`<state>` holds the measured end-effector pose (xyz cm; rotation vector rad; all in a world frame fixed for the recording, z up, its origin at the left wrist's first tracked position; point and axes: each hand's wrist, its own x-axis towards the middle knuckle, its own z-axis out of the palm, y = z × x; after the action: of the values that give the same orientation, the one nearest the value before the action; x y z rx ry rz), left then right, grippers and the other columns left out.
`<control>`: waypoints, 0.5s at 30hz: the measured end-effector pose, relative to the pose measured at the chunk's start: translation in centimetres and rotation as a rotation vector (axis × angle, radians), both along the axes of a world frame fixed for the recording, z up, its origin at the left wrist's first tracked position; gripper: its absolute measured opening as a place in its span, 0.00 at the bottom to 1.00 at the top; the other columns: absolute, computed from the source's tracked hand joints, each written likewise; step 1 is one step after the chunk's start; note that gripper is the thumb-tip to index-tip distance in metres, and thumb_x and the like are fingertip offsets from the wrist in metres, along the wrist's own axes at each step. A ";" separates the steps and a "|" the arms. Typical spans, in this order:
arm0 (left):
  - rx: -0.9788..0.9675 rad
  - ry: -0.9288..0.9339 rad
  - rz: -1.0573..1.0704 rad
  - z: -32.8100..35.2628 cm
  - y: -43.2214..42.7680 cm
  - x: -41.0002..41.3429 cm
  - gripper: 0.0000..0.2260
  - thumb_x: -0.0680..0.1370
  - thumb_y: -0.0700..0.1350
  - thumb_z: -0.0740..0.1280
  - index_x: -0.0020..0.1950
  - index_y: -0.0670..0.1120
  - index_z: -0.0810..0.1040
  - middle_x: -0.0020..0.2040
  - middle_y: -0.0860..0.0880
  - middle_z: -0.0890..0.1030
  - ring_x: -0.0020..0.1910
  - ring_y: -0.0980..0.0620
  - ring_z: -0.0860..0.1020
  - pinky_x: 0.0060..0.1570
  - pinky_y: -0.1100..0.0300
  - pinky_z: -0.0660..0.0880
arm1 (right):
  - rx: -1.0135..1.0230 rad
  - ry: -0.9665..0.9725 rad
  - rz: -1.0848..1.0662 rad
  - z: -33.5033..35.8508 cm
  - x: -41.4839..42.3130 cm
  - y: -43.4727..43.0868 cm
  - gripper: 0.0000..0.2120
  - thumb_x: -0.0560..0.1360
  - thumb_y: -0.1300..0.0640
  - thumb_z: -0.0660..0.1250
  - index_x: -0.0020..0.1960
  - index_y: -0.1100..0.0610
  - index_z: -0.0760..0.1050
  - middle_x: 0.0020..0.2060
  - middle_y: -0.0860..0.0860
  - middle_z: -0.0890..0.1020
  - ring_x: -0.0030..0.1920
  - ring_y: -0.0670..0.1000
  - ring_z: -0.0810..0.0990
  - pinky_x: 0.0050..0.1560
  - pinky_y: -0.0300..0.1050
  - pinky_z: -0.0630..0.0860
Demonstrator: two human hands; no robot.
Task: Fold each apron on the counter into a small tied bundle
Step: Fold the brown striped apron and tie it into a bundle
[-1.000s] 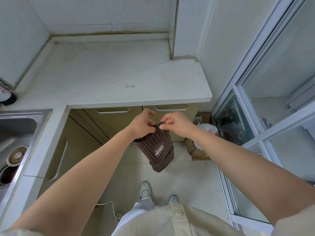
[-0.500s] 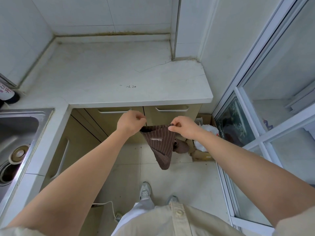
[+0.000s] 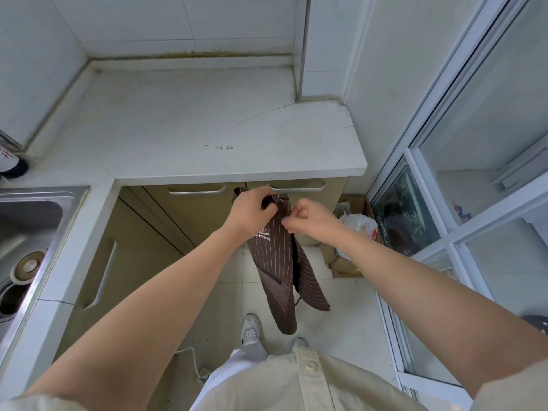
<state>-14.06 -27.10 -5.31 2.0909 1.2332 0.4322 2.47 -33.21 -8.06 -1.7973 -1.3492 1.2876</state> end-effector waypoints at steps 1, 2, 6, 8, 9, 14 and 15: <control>-0.003 -0.011 -0.003 0.2 -0.1 0.0 0.03 0.76 0.39 0.63 0.45 0.43 0.76 0.33 0.47 0.79 0.37 0.44 0.78 0.36 0.56 0.70 | -0.039 -0.032 0.044 -0.5 0.0 -0.3 0.15 0.74 0.53 0.73 0.55 0.56 0.72 0.48 0.51 0.83 0.51 0.50 0.82 0.54 0.46 0.78; -0.009 -0.025 -0.010 0.3 -0.1 0.0 0.03 0.76 0.39 0.63 0.45 0.42 0.76 0.34 0.45 0.79 0.36 0.44 0.78 0.35 0.56 0.70 | -0.052 -0.047 0.065 -1.0 -0.1 -0.5 0.18 0.73 0.54 0.73 0.59 0.57 0.72 0.53 0.50 0.80 0.55 0.51 0.80 0.59 0.47 0.76; -0.035 -0.079 -0.019 0.9 -0.2 -0.1 0.04 0.75 0.40 0.63 0.43 0.42 0.77 0.33 0.40 0.79 0.30 0.46 0.73 0.33 0.57 0.68 | 0.006 -0.064 0.020 -1.8 -0.6 -0.7 0.21 0.75 0.57 0.72 0.65 0.57 0.72 0.60 0.50 0.78 0.60 0.50 0.76 0.65 0.49 0.72; -0.033 -0.076 -0.018 1.0 -0.1 -0.3 0.05 0.75 0.41 0.64 0.41 0.42 0.77 0.33 0.40 0.78 0.29 0.50 0.70 0.32 0.58 0.67 | -0.057 -0.019 0.077 -1.9 -0.9 -0.6 0.16 0.75 0.57 0.71 0.62 0.57 0.77 0.57 0.52 0.81 0.58 0.51 0.79 0.65 0.53 0.73; -0.031 -0.078 -0.015 1.0 -0.1 -0.4 0.05 0.75 0.41 0.64 0.40 0.43 0.76 0.32 0.41 0.78 0.28 0.51 0.70 0.32 0.59 0.66 | -0.062 -0.037 0.100 -2.0 -1.0 -0.5 0.16 0.75 0.56 0.71 0.62 0.58 0.77 0.59 0.53 0.80 0.61 0.52 0.78 0.67 0.53 0.72; -0.036 -0.173 -0.002 1.8 -0.2 -1.2 0.06 0.72 0.45 0.63 0.36 0.47 0.76 0.29 0.51 0.75 0.28 0.55 0.70 0.30 0.60 0.68 | 0.076 -0.131 0.118 -2.6 -1.5 0.1 0.22 0.75 0.51 0.71 0.67 0.57 0.74 0.78 0.47 0.57 0.77 0.51 0.54 0.76 0.55 0.54; -0.029 -0.187 -0.013 2.0 -0.3 -1.2 0.06 0.71 0.46 0.62 0.36 0.47 0.76 0.29 0.50 0.76 0.29 0.55 0.70 0.31 0.59 0.68 | 0.060 -0.141 0.148 -2.6 -1.8 0.2 0.24 0.75 0.50 0.72 0.68 0.56 0.73 0.78 0.48 0.56 0.77 0.51 0.53 0.76 0.57 0.54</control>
<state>-15.30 -27.40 -3.27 1.9837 1.1098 0.5860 0.64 -32.97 -10.65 -1.8043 -1.6074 1.2002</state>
